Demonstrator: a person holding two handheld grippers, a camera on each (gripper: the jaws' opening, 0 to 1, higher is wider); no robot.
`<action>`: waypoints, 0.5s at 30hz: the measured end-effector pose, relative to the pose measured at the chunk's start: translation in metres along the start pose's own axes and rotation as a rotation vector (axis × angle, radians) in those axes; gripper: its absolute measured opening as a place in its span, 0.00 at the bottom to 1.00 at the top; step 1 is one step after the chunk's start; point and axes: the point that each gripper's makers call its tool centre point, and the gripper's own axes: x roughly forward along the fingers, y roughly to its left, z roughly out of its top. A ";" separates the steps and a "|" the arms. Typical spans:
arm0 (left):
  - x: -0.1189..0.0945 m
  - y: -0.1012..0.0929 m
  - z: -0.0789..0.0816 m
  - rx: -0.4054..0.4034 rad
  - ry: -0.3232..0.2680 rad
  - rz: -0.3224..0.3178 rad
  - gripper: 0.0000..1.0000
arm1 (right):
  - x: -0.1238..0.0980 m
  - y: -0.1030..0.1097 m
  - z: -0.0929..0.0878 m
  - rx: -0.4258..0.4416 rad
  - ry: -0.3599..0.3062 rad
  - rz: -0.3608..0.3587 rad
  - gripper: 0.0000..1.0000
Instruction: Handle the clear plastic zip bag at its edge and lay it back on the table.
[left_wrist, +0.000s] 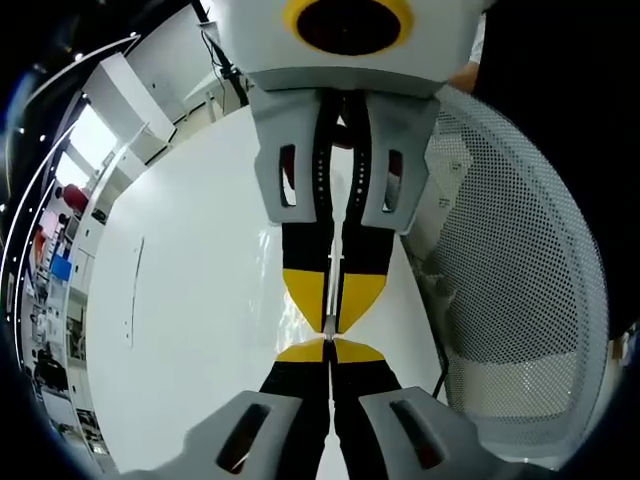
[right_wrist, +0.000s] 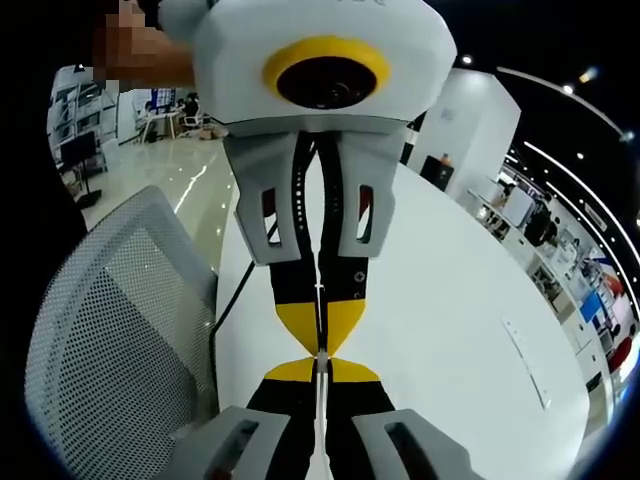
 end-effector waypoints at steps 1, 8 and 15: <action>0.000 0.000 0.000 0.000 0.001 0.000 0.00 | 0.000 0.000 0.000 0.000 0.001 -0.001 0.00; -0.002 0.001 -0.002 -0.010 -0.006 0.002 0.00 | -0.001 -0.001 0.000 0.008 -0.004 -0.003 0.00; -0.001 0.001 -0.003 -0.009 -0.006 0.004 0.00 | -0.001 -0.002 -0.002 0.011 -0.004 -0.006 0.00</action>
